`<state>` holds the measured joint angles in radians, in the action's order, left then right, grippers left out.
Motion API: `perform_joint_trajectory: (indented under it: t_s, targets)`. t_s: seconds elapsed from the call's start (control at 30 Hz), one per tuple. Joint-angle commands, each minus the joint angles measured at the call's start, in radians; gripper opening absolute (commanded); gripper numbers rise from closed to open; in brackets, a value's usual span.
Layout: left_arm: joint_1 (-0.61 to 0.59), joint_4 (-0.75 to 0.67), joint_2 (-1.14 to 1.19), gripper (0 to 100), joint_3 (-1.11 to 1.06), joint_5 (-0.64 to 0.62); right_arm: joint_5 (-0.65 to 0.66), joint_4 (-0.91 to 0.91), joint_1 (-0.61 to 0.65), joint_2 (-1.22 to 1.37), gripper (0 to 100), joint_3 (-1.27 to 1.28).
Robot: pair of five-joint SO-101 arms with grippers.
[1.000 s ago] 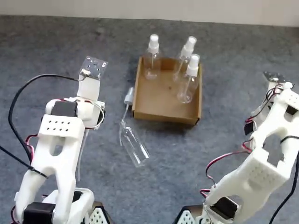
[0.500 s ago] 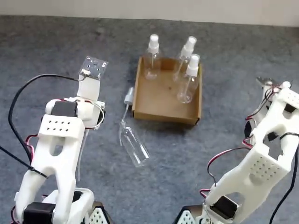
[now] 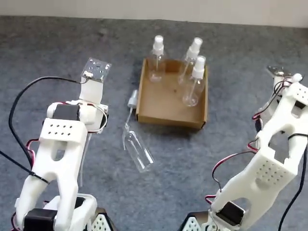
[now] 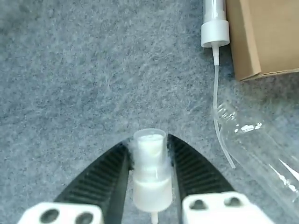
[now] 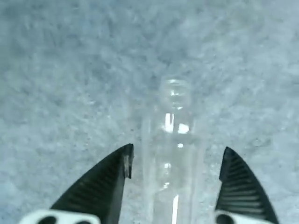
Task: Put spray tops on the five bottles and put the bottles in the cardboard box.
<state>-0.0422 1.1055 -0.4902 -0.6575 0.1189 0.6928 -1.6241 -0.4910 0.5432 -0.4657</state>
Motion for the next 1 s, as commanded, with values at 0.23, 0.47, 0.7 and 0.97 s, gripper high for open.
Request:
perform_joint_trajectory:
  t_s: [0.23,0.47,0.7,0.97]
  targets:
    - [0.016,-0.014,-0.035,0,0.004,-0.008,0.040,-0.001,0.004,0.090,23.4,-0.012]
    - [0.016,-0.014,-0.035,0,0.004,-0.008,0.005,-0.042,0.012,0.085,1.2,-0.145]
    - [0.015,-0.009,-0.056,0,0.045,-0.012,-0.127,-0.143,0.056,0.024,0.2,-0.443]
    - [0.015,0.144,-0.277,0,0.269,-0.014,-0.279,-0.143,0.288,-0.475,0.2,-0.097]
